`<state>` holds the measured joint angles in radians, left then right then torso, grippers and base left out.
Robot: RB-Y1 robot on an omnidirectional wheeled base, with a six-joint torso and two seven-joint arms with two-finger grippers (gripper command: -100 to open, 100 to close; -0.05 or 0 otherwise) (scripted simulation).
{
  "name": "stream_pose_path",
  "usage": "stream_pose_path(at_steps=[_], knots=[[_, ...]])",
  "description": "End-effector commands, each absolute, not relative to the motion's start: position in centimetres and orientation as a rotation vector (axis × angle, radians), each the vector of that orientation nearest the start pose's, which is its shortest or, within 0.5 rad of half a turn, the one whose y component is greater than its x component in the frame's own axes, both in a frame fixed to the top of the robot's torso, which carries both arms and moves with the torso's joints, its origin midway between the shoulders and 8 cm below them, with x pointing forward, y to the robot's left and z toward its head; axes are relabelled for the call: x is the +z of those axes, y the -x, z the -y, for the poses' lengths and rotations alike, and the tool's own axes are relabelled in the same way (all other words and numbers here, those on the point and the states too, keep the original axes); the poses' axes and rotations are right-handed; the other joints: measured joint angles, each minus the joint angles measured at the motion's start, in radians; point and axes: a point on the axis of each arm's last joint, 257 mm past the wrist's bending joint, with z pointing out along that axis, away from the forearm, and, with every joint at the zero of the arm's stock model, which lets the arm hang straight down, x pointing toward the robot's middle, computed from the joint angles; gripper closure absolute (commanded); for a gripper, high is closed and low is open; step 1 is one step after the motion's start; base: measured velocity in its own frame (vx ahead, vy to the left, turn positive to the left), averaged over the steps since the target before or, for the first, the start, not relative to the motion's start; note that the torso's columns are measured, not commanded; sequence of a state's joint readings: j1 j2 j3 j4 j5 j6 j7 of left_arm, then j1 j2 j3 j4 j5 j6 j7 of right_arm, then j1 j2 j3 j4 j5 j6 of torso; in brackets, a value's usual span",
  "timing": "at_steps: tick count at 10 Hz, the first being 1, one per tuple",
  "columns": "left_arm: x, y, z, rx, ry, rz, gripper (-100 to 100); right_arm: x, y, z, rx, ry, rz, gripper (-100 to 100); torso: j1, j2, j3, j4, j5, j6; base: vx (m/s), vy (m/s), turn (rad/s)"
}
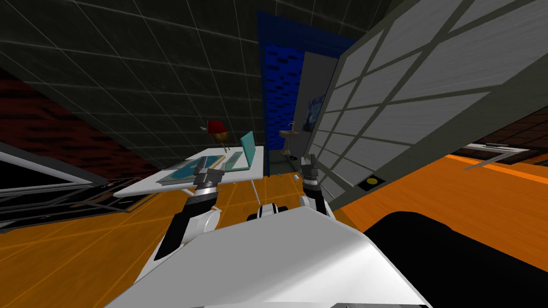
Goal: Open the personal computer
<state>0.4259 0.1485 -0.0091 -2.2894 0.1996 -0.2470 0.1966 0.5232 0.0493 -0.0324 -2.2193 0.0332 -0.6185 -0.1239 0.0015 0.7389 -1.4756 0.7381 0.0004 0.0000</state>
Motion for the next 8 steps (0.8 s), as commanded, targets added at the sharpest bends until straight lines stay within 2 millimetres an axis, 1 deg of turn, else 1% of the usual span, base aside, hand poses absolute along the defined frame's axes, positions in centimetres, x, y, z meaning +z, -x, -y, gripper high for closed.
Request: stream_pose_path(at_steps=[1,5,7,8], knots=[[-0.7,-39.7,-27.4,-1.642,0.993,-0.698,-100,1.2,-33.1,29.1,1.364,-0.679,-0.533,0,0.0,0.001,0.001,0.0,0.0,0.0,0.06,-0.176,0.087],[-2.3,-41.1,-27.3,-1.728,1.147,-0.673,-100,1.2,-33.1,29.1,1.364,-0.679,-0.533,0,-0.003,-0.002,-0.001,-0.001,-0.001,0.0,0.072,-0.233,0.095],[-2.7,-41.5,-27.3,-1.759,1.203,-0.644,-100,1.2,-33.1,29.1,1.364,-0.679,-0.533,0,0.003,-0.002,-0.001,-0.001,0.001,0.001,0.063,-0.156,0.089],[-2.9,-41.6,-27.3,-1.776,1.235,-0.616,-100,1.2,-33.1,29.1,1.364,-0.679,-0.533,0,0.001,-0.001,0.0,-0.001,0.001,0.002,0.022,-0.136,0.05]])
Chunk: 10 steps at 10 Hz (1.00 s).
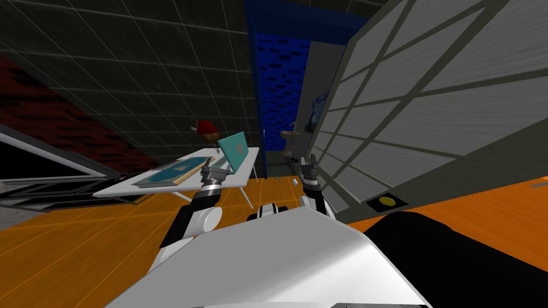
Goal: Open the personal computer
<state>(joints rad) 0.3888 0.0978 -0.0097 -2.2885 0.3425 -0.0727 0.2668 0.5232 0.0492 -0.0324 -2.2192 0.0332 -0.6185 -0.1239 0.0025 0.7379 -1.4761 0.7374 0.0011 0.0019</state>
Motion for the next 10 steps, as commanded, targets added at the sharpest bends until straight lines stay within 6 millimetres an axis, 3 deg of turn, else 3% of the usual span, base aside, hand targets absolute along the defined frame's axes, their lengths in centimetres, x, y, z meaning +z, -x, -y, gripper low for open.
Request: stream_pose_path(at_steps=[1,7,8,10], knots=[[-3.0,-41.7,-27.4,-1.785,1.253,-0.595,-100,1.2,-33.1,29.1,1.364,-0.679,-0.533,0,-0.002,0.0,0.0,0.0,-0.001,0.0,0.017,-0.088,0.029],[-1.4,-40.6,-27.4,-1.781,1.237,-0.612,-100,1.2,-33.1,29.1,1.363,-0.679,-0.534,0,-0.002,-0.002,-0.002,0.0,-0.001,-0.001,0.066,-0.012,0.014],[-2.0,-41.1,-27.4,-1.78,1.239,-0.609,100,1.2,-33.1,29.1,1.364,-0.679,-0.534,0,-0.002,0.001,0.0,0.0,-0.001,-0.001,-0.057,0.007,-0.031],[-2.7,-41.5,-27.4,-1.778,1.24,-0.606,100,1.3,-33.1,29.1,1.364,-0.679,-0.533,0,0.0,0.007,0.004,0.003,0.0,-0.002,-0.113,0.019,-0.021]])
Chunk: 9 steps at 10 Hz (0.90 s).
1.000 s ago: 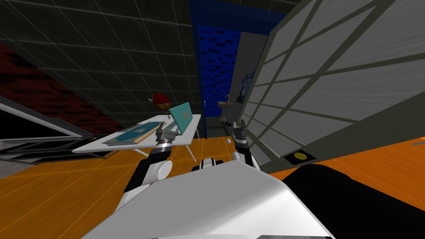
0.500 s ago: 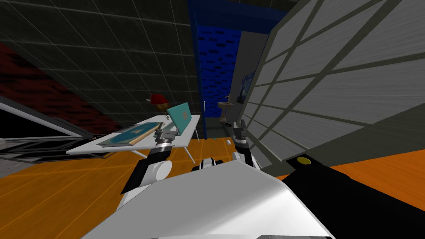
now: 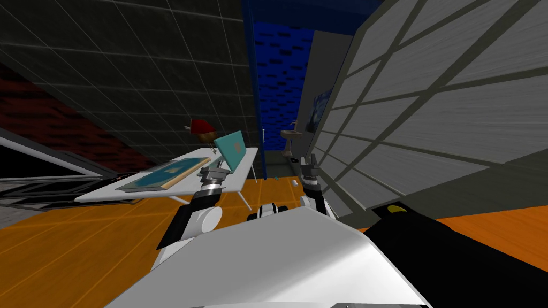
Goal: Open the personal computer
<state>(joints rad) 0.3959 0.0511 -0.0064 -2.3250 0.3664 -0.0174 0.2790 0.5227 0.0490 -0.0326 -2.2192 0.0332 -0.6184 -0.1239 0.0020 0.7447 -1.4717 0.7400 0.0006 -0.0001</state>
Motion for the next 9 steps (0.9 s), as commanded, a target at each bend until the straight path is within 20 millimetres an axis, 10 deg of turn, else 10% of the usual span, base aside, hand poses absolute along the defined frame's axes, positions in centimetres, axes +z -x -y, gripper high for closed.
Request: stream_pose_path(at_steps=[1,2,9], knots=[[-2.5,-41.4,-27.3,-1.779,1.24,-0.608,100,1.2,-33.1,29.1,1.364,-0.679,-0.533,0,-0.001,-0.003,-0.002,-0.001,0.0,0.0,-0.049,0.005,-0.004],[-2.1,-41.4,-26.9,-1.788,1.215,-0.638,-100,1.2,-33.1,29.1,1.364,-0.679,-0.533,0,-0.003,-0.009,-0.005,-0.002,-0.001,0.0,-0.055,0.001,0.047],[1.5,-42.4,-24.8,-1.891,1.127,-0.664,-100,1.2,-33.1,29.1,1.364,-0.679,-0.533,0,-0.005,-0.01,-0.006,-0.003,-0.002,0.0,-0.132,-0.022,0.114]])
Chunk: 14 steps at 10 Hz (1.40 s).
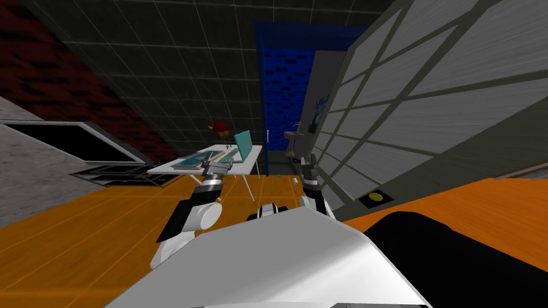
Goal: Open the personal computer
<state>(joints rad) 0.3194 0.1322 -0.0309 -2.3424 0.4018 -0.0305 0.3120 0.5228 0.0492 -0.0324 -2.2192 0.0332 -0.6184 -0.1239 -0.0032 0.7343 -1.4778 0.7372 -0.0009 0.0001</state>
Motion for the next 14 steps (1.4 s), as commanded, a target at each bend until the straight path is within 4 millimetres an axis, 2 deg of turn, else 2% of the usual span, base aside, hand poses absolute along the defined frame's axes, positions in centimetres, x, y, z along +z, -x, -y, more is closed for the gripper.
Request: stream_pose_path(at_steps=[1,7,12,14], knots=[[1.0,-43.1,-24.8,-1.864,1.125,-0.7,-100,1.2,-33.1,29.1,1.364,-0.679,-0.533,0,0.002,-0.008,-0.005,-0.002,0.0,0.0,0.116,-0.045,0.032],[-0.3,-45.7,-24.4,-1.802,1.185,-0.714,-100,1.2,-33.1,29.1,1.364,-0.679,-0.534,0,0.002,0.007,0.004,0.002,0.001,0.0,0.135,-0.012,-0.009],[-0.4,-46.2,-24.1,-1.825,1.245,-0.642,-100,1.2,-33.1,29.1,1.364,-0.679,-0.533,0,0.003,0.004,0.002,0.001,0.001,0.0,0.04,-0.001,-0.006],[0.3,-47.9,-23.0,-1.874,1.219,-0.637,-100,1.2,-33.1,29.1,1.364,-0.679,-0.533,0,0.003,0.007,0.004,0.002,0.001,0.0,-0.068,-0.013,0.108]])
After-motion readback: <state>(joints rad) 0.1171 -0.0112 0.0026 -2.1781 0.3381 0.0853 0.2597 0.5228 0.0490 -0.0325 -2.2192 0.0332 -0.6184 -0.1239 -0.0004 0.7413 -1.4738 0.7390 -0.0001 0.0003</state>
